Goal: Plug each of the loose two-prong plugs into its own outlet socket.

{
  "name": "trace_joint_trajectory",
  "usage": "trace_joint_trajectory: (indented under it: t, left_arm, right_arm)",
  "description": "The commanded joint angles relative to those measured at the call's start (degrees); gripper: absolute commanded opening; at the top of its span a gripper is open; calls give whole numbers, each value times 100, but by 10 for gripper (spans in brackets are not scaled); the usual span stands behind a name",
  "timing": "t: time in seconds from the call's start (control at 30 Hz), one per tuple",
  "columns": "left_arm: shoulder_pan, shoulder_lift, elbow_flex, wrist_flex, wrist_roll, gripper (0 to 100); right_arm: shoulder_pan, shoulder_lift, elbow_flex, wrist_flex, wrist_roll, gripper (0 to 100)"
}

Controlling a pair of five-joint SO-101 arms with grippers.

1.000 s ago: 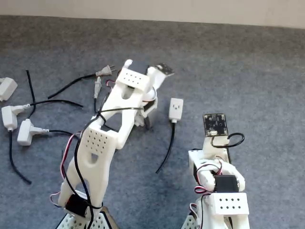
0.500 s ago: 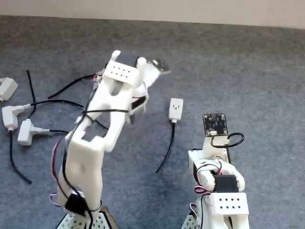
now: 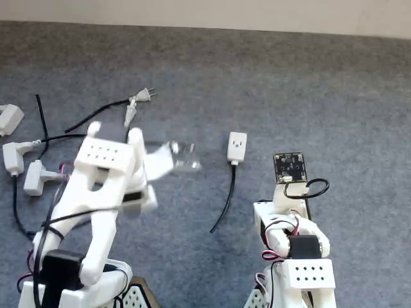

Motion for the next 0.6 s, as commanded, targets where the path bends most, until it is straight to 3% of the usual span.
trace_joint_trajectory:
  t: [0.0,0.2,0.43,0.57]
  left_arm:
    - [-154,-268,1314,-1029,-281,5]
    - [-145,-268,1754,-1547,-273,17]
    - [-180,-321,1657,-1565,-273,209]
    - [-286,-321,1270,-1530,-264,228]
  right_arm:
    - [-66,-57,-365,-4,-26,8]
    - [-66,-48,-365,-4,-26,8]
    - [-66,-48,-365,-4,-26,8]
    - [-66,-48,-365,-4,-26,8]
